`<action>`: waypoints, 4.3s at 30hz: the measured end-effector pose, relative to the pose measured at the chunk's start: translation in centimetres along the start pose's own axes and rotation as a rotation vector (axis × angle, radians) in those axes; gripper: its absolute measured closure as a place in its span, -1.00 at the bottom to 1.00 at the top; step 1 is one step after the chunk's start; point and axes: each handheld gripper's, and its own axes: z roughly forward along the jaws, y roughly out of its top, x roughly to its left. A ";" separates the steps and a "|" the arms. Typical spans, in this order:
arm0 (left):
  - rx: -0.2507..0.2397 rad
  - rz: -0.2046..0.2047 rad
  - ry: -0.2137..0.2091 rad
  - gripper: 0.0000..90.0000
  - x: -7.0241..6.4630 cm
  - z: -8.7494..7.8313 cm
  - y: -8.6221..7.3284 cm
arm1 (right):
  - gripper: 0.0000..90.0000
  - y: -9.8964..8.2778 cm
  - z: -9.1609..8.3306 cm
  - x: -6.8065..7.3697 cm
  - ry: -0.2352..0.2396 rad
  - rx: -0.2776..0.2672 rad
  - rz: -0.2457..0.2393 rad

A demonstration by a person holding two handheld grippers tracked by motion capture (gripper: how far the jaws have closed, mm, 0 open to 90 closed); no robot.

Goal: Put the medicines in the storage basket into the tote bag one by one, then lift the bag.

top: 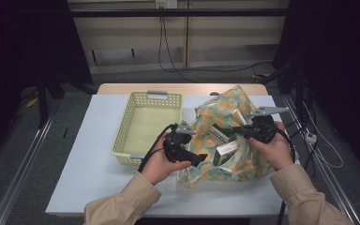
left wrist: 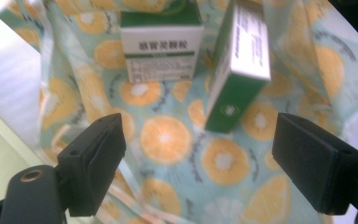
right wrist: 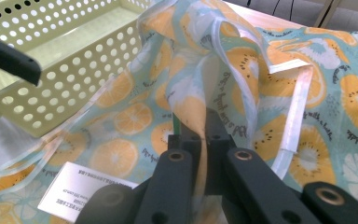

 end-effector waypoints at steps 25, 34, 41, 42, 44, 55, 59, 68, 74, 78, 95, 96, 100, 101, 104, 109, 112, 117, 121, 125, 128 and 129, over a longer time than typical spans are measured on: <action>0.042 0.049 -0.022 -0.59 -3.1 0.9 -4.2 | 1.00 -1.7 -0.4 0.7 0.029 -0.003 0.008; 0.082 0.035 -0.032 -0.60 -4.5 1.7 -5.4 | 1.00 -1.9 -0.4 1.0 0.033 -0.005 0.008; 0.126 -0.029 0.056 -0.62 -3.4 3.4 -7.4 | 1.00 -1.9 -0.5 1.2 0.034 -0.007 0.007; 0.113 -0.022 0.047 -0.59 -3.2 3.5 -7.6 | 1.00 -2.0 -0.5 1.1 0.035 -0.007 0.008; 0.110 -0.025 0.066 -0.53 -3.2 3.5 -7.5 | 1.00 -2.0 -0.5 1.0 0.035 -0.005 0.009; 0.128 0.018 0.101 0.27 -3.5 3.3 -7.3 | 1.00 -1.5 -0.7 0.9 0.025 -0.010 0.006; 0.126 0.009 0.112 0.53 -3.4 3.3 -7.3 | 1.00 -1.5 -0.8 0.8 0.024 -0.009 0.007; 0.154 -0.033 0.049 1.00 -3.0 3.7 -6.5 | 1.00 -1.4 -1.0 0.5 0.018 -0.011 0.009; 0.097 -0.063 0.026 1.00 -2.5 2.6 -4.5 | 1.00 -1.2 -1.6 0.3 0.014 -0.024 0.007; 0.045 -0.062 0.017 1.00 -2.4 1.5 -2.7 | 1.00 -1.4 -1.7 0.1 0.010 -0.022 0.013; -0.045 -0.018 -0.020 1.00 -2.6 0.0 2.2 | 1.00 -1.4 -1.7 0.1 0.018 -0.019 0.010; -0.049 -0.015 -0.020 1.00 -2.6 -0.3 2.5 | 1.00 -1.4 -1.7 0.1 0.018 -0.021 0.012; -0.060 -0.003 -0.007 1.00 -2.5 -1.1 4.0 | 1.00 -0.9 -1.8 0.1 0.021 -0.034 0.016; -0.062 0.002 0.000 1.00 -2.4 -1.3 4.5 | 1.00 -0.6 -1.9 0.1 0.020 -0.037 0.012; -0.082 0.012 0.015 1.00 -2.3 -2.3 6.0 | 1.00 0.4 -2.4 0.2 0.014 -0.044 0.000; -0.117 0.029 0.053 1.00 -1.9 -4.5 8.4 | 1.00 2.8 -3.8 0.3 0.000 -0.068 -0.032; -0.130 0.031 0.071 1.00 -1.6 -5.6 9.8 | 1.00 4.3 -4.5 0.5 -0.008 -0.084 -0.050; -0.148 0.033 0.110 1.00 -0.8 -7.2 12.0 | 1.00 6.2 -5.3 0.7 -0.022 -0.105 -0.065; -0.157 0.023 0.139 1.00 0.1 -8.0 13.6 | 1.00 7.3 -5.9 0.3 -0.034 -0.122 -0.058; -0.172 0.012 0.158 1.00 0.9 -8.5 15.2 | 1.00 8.6 -6.8 -0.5 -0.049 -0.149 -0.036; -0.171 0.013 0.161 1.00 1.3 -8.7 16.2 | 1.00 9.1 -7.1 -0.8 -0.055 -0.155 -0.035; -0.173 0.011 0.162 1.00 1.4 -8.7 16.5 | 1.00 9.2 -7.2 -0.9 -0.052 -0.158 -0.036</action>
